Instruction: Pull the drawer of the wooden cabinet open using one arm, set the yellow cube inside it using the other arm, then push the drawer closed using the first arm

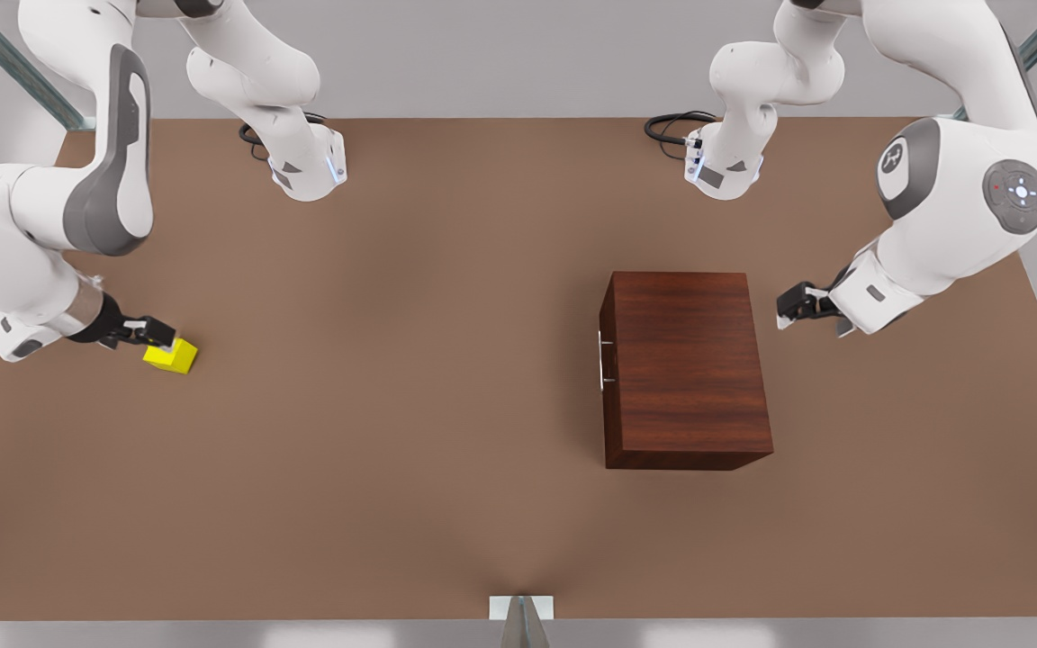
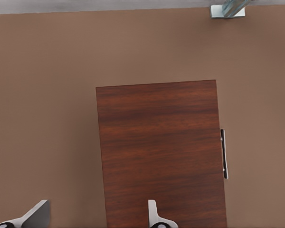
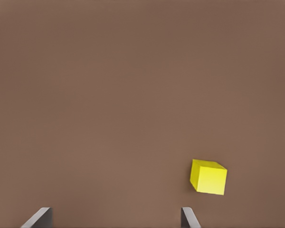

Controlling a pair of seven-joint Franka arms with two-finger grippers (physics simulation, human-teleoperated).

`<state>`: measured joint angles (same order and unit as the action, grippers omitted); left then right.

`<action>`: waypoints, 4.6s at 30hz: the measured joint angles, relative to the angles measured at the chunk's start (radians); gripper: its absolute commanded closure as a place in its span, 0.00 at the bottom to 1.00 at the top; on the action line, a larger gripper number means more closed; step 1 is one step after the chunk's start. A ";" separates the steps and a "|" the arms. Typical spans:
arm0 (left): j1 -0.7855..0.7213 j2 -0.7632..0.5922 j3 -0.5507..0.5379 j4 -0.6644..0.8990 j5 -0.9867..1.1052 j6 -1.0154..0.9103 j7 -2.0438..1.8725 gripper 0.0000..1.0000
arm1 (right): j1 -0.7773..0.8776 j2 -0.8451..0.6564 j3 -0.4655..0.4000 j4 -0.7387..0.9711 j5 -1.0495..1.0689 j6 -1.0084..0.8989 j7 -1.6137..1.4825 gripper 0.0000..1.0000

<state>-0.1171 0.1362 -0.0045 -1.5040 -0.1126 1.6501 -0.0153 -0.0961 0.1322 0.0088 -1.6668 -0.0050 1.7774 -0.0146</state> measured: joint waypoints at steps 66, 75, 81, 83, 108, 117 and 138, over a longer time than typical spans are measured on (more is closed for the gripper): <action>-0.650 0.750 0.023 0.437 0.534 -0.075 -0.883 0.00 | 0.019 0.053 0.014 0.008 -0.012 0.032 -0.004 0.00; -0.650 0.767 0.023 0.442 0.533 -0.038 -0.918 0.00 | 0.019 0.054 0.014 0.008 -0.013 0.032 -0.004 0.00; -0.651 0.767 0.014 0.453 0.528 -0.014 -0.942 0.00 | 0.019 0.054 0.014 0.008 -0.013 0.032 -0.004 0.00; -0.651 0.767 0.012 0.454 0.527 -0.009 -0.949 0.00 | 0.019 0.054 0.014 0.008 -0.013 0.032 -0.004 0.00; -0.688 0.776 0.000 0.465 0.525 0.077 -1.009 0.00 | 0.018 0.055 0.014 0.011 -0.012 0.032 -0.004 0.00; -0.708 0.778 0.004 0.475 0.526 0.065 -1.022 0.00 | 0.018 0.056 0.014 0.011 -0.012 0.032 -0.004 0.00; -0.731 0.811 0.005 0.528 0.526 0.079 -1.038 0.00 | 0.021 0.064 0.014 0.010 -0.013 0.032 -0.004 0.00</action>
<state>-0.8485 0.9475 0.0005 -0.9762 0.4137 1.7286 -1.0528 -0.0752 0.1964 0.0230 -1.6565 -0.0177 1.8090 -0.0182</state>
